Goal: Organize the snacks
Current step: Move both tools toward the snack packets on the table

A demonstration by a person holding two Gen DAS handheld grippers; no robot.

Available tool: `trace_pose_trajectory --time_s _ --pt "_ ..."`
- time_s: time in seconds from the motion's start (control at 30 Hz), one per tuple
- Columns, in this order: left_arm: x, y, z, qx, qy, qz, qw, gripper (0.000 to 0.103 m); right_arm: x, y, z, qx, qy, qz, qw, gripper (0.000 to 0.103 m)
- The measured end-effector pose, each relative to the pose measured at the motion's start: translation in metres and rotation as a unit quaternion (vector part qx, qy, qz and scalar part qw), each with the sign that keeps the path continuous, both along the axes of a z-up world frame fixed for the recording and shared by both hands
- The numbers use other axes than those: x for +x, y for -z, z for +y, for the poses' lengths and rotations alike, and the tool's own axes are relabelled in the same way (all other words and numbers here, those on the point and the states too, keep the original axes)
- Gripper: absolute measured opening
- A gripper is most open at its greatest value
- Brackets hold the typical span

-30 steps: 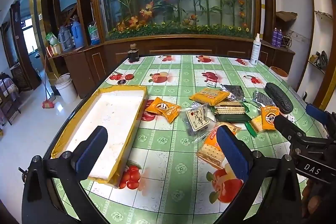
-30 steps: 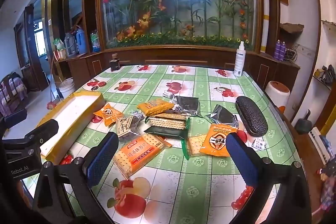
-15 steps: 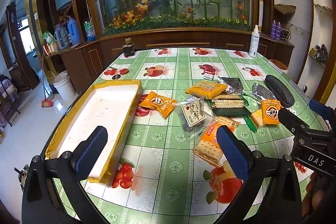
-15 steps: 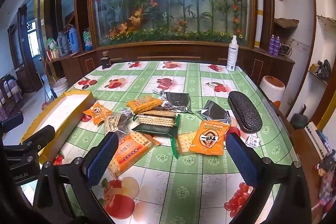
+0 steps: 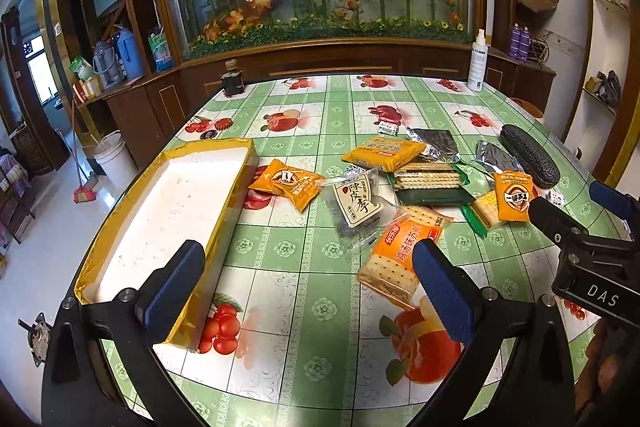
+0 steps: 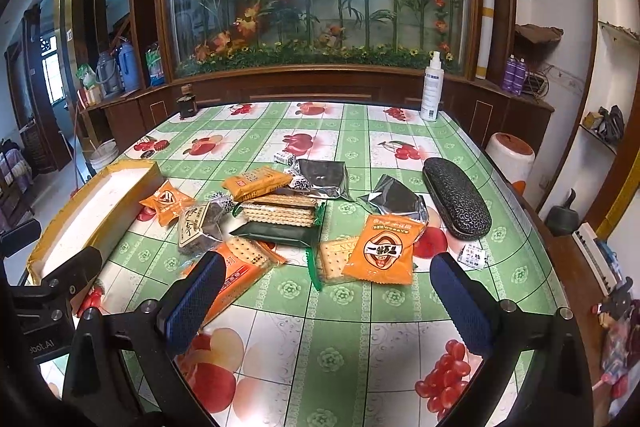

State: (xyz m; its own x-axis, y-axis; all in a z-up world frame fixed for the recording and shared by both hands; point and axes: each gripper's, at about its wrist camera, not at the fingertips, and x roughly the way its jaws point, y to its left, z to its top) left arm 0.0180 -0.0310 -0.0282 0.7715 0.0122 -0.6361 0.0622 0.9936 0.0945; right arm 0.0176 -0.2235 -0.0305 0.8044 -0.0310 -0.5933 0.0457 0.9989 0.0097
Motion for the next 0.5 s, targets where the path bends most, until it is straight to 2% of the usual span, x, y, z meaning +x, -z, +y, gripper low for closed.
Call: trace_pose_trajectory --time_s 0.27,0.43,0.5 --pt "0.003 0.008 0.001 -0.002 0.008 0.007 0.9999 0.103 -0.001 0.006 -0.004 0.001 0.001 0.007 1.0 0.103" --pt "0.001 0.022 -0.002 -0.055 0.044 0.002 0.9975 0.103 -0.006 0.017 -0.027 0.02 0.01 0.018 1.0 0.103" --pt "0.004 0.03 -0.011 -0.066 0.071 0.025 0.995 0.103 -0.005 0.023 -0.038 0.042 0.011 0.032 0.999 0.103"
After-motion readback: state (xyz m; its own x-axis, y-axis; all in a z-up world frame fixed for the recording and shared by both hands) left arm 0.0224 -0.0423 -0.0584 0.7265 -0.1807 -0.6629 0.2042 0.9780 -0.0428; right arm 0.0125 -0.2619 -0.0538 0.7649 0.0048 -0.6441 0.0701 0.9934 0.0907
